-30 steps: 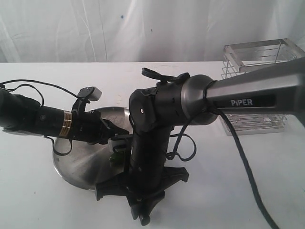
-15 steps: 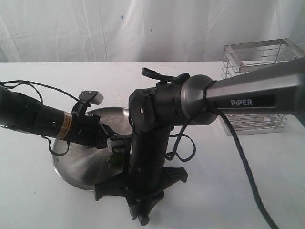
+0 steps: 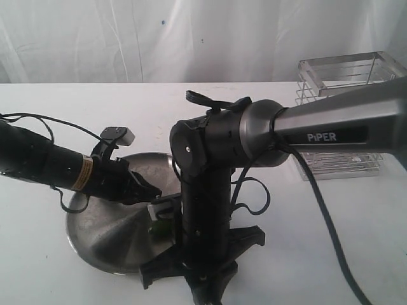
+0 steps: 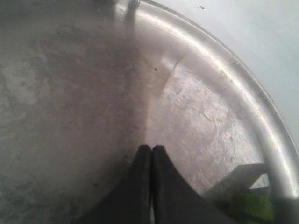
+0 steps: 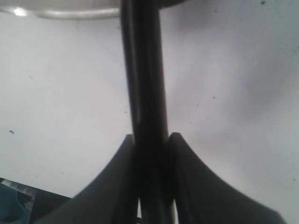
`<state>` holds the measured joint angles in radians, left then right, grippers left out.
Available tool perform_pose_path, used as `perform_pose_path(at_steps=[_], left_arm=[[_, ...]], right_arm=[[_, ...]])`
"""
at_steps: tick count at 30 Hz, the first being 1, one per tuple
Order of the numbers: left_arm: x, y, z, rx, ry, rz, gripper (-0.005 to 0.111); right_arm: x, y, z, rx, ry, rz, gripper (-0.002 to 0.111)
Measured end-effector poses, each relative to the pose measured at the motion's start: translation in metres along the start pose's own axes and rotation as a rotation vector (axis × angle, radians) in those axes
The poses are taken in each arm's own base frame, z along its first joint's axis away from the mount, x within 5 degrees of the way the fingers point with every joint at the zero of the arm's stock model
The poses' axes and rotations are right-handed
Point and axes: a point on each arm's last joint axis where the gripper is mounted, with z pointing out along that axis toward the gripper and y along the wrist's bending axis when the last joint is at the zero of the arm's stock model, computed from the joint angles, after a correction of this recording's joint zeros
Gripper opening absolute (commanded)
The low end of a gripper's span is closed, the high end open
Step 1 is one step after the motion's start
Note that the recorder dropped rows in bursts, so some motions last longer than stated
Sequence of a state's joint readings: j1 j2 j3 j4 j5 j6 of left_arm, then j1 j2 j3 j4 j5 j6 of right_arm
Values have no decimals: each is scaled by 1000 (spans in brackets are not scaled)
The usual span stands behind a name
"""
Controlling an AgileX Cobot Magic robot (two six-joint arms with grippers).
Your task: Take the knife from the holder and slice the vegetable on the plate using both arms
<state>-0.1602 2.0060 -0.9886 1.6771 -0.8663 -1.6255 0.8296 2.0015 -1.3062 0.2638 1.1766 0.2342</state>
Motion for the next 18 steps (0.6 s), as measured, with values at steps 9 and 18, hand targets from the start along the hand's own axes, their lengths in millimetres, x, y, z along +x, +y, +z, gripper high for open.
perform_pose_path(at_steps=[9,18], left_arm=[[-17,-8,-19,-68,-100,33,0],[-29,-31,-40,6,-118,188,0]], right_arm=[[0,-1,0,6,-3,-1,0],[-1,0,0,5,-7,-1,0]])
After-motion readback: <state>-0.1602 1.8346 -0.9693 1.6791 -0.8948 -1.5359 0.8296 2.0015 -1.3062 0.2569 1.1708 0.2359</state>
